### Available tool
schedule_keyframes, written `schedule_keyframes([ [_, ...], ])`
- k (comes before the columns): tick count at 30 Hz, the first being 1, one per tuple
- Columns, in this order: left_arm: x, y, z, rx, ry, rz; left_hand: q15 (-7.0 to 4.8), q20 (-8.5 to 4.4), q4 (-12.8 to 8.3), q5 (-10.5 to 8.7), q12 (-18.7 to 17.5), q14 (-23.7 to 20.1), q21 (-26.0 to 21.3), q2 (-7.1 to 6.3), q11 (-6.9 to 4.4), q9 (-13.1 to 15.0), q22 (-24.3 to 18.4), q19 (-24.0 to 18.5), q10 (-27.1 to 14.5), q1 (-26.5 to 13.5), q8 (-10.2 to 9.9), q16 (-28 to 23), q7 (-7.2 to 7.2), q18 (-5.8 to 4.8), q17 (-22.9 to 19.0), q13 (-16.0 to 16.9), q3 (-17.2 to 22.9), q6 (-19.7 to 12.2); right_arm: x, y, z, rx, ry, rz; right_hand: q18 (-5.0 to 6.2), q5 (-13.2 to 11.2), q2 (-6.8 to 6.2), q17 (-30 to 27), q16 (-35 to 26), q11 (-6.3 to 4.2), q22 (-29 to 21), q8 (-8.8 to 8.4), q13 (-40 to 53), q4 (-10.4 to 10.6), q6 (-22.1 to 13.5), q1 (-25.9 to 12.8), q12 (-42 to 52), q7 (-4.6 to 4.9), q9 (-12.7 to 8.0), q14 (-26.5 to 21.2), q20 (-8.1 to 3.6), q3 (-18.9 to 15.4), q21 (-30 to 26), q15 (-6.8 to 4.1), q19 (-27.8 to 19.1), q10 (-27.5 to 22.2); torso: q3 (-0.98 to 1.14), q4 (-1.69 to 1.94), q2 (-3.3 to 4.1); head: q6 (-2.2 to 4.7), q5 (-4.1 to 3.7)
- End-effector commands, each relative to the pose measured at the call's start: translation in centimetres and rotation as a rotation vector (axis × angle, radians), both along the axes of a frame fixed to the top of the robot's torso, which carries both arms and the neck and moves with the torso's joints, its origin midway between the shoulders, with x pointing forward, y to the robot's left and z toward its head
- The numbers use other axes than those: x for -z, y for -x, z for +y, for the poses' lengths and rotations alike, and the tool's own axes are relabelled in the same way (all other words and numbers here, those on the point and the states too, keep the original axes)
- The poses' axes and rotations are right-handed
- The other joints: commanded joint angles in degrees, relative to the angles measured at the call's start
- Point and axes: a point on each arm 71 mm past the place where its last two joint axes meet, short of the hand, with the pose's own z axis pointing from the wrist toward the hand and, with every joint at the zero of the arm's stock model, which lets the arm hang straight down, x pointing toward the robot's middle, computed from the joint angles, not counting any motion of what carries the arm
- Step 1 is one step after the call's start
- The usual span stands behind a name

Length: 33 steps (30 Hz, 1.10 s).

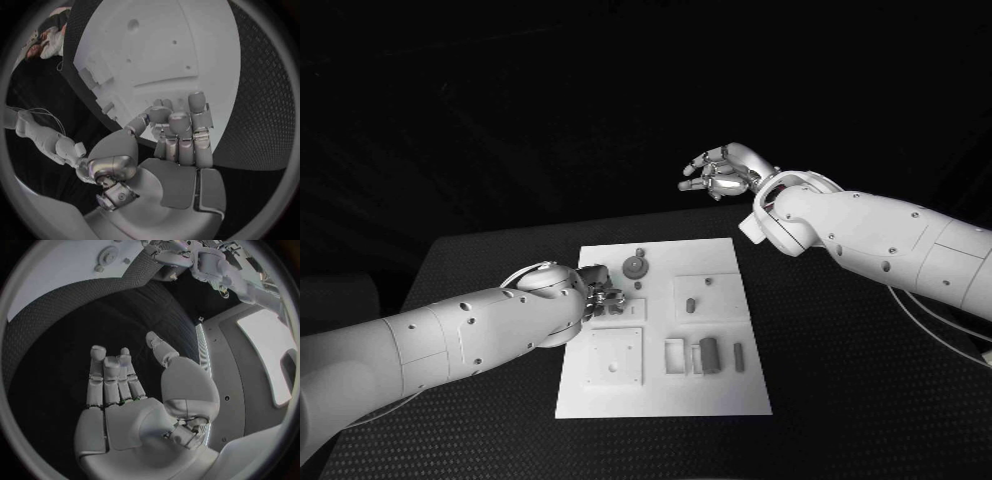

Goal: Assemble the parts on the task board

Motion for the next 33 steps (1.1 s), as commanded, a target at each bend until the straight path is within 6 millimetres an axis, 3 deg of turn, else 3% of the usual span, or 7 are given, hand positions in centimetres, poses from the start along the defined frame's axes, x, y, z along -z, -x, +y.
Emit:
schedule_keyframes([
  [1, 1.64, 1.06, 0.01, 0.031, -0.054, 0.093, -1.08, -0.92, 1.7, 0.35, 0.2, -1.4, 0.4, -0.38, -0.64, 0.1, 1.4, 1.2, -0.3, 1.1, 0.2, 0.3, -4.14, 0.23, -0.2, -0.1, 2.2, 8.3, 0.06, 0.03, 0.06, -0.012, 0.001, 0.008, 0.71, -0.1, 0.39, -0.1, 0.0, 0.17, 0.4, -0.04, -0.1, 0.0, 0.0, -0.3, -0.1, 0.3, -0.1, -0.5, 0.06, -0.4, -0.3, -0.01, -0.1, -0.4, -0.02, 0.04, 0.01, -0.09, -0.06],
  [13, 1.52, 0.84, 0.25, 0.045, -0.099, 0.053, -1.16, -0.94, 1.7, 0.2, 0.4, -1.4, 0.7, -0.83, -0.66, 0.4, 1.3, 1.2, -0.3, 2.1, 0.2, 0.7, -4.15, 0.2, -0.8, -0.3, 2.4, 8.4, 0.08, 0.05, 0.04, -0.013, 0.001, 0.009, 0.71, -0.1, 0.46, -0.1, 0.1, 0.18, 0.4, -0.03, -0.1, 0.1, 0.0, -0.5, -0.1, 0.31, -0.1, -0.5, 0.08, -0.4, -0.4, 0.0, -0.1, -0.4, -0.02, 0.0, 0.01, -0.11, 0.04],
  [29, 1.62, 0.72, -0.42, 0.08, -0.168, 0.049, -1.28, -0.85, 1.8, 1.55, 0.9, -1.3, 1.3, -1.79, -0.79, 0.8, 1.3, 1.5, -0.3, 3.9, 0.3, 1.6, -4.28, -0.01, -1.8, -0.5, 2.4, 8.7, 0.12, 0.05, 0.01, -0.014, 0.002, 0.013, 0.71, -0.1, 0.44, -0.1, 0.1, 0.18, 0.4, -0.04, -0.1, 0.2, 0.0, -0.6, -0.1, 0.32, -0.1, -0.5, 0.09, -0.4, -0.4, 0.0, -0.1, -0.4, -0.02, 0.03, 0.0, -0.24, 0.12],
  [31, 1.58, 0.7, -0.46, 0.083, -0.173, 0.042, -1.25, -0.81, 1.8, 2.4, 1.0, -1.3, 1.4, -1.87, -0.82, 0.9, 1.3, 1.6, -0.2, 4.2, 0.3, 1.9, -4.33, -0.07, -2.0, -0.6, 2.3, 8.8, 0.12, 0.05, 0.0, -0.014, 0.002, 0.014, 0.71, -0.1, 0.44, -0.1, 0.1, 0.18, 0.4, -0.04, -0.2, 0.2, 0.0, -0.6, -0.1, 0.32, -0.1, -0.5, 0.09, -0.4, -0.4, 0.01, -0.1, -0.4, -0.01, 0.02, -0.01, -0.27, 0.14],
  [33, 1.59, 0.66, -0.35, 0.083, -0.174, 0.043, -1.17, -0.68, 1.8, 5.01, 1.3, -1.2, 1.7, -2.02, -0.92, 1.1, 1.3, 1.7, -0.2, 4.4, 0.4, 2.4, -4.45, -0.22, -2.4, -0.7, 2.2, 9.2, 0.13, 0.04, -0.03, -0.013, 0.002, 0.014, 0.71, -0.1, 0.43, -0.1, 0.1, 0.19, 0.4, -0.04, -0.2, 0.2, 0.0, -0.6, -0.1, 0.32, -0.1, -0.5, 0.09, -0.4, -0.4, 0.01, -0.1, -0.4, -0.01, 0.0, -0.01, -0.3, 0.17],
])
